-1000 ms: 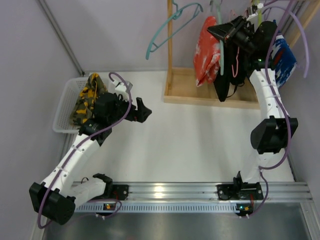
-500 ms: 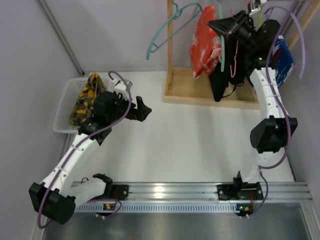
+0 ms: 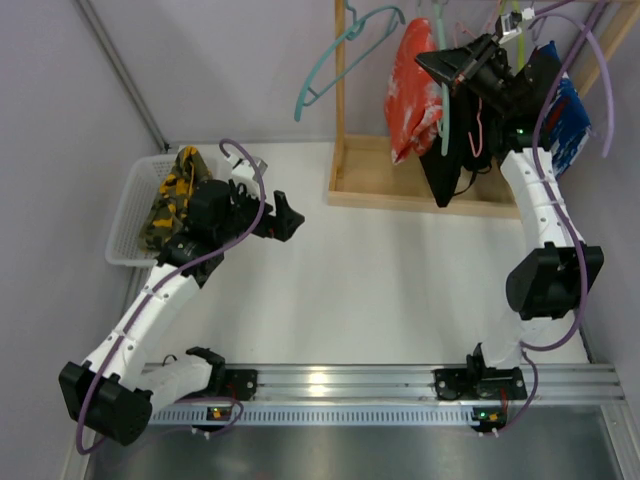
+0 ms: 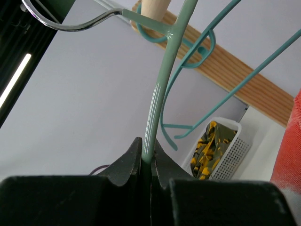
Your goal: Remove the trousers from the hanger
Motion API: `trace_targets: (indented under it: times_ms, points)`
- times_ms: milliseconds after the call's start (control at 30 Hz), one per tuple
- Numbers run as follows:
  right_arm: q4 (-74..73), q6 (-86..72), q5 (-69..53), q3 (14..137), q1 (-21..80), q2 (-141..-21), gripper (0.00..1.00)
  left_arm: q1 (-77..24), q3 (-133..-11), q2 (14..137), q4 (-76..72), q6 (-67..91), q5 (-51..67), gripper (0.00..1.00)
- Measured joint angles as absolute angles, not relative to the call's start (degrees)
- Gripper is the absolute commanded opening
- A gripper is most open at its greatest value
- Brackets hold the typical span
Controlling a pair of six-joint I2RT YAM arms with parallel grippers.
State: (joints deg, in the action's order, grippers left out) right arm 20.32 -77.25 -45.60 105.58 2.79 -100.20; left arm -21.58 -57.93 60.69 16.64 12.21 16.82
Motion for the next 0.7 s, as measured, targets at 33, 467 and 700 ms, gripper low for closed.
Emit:
trace_targets:
  times_ms: [33,467,700]
  points:
    - [20.8,-77.5,-45.8,104.4,2.9,-99.3,0.00,-21.6,-57.9,60.7,16.6,12.1,17.0,0.98]
    - [22.4,-78.0,-47.8,95.9,3.4,-91.5,0.00,-21.6,-58.0,61.3,16.2,10.9,18.7,0.99]
    - [18.1,-76.9,-45.1,84.8,3.7,-78.6,0.00,-22.7,-56.6,58.7,14.4,6.3,18.7,0.99]
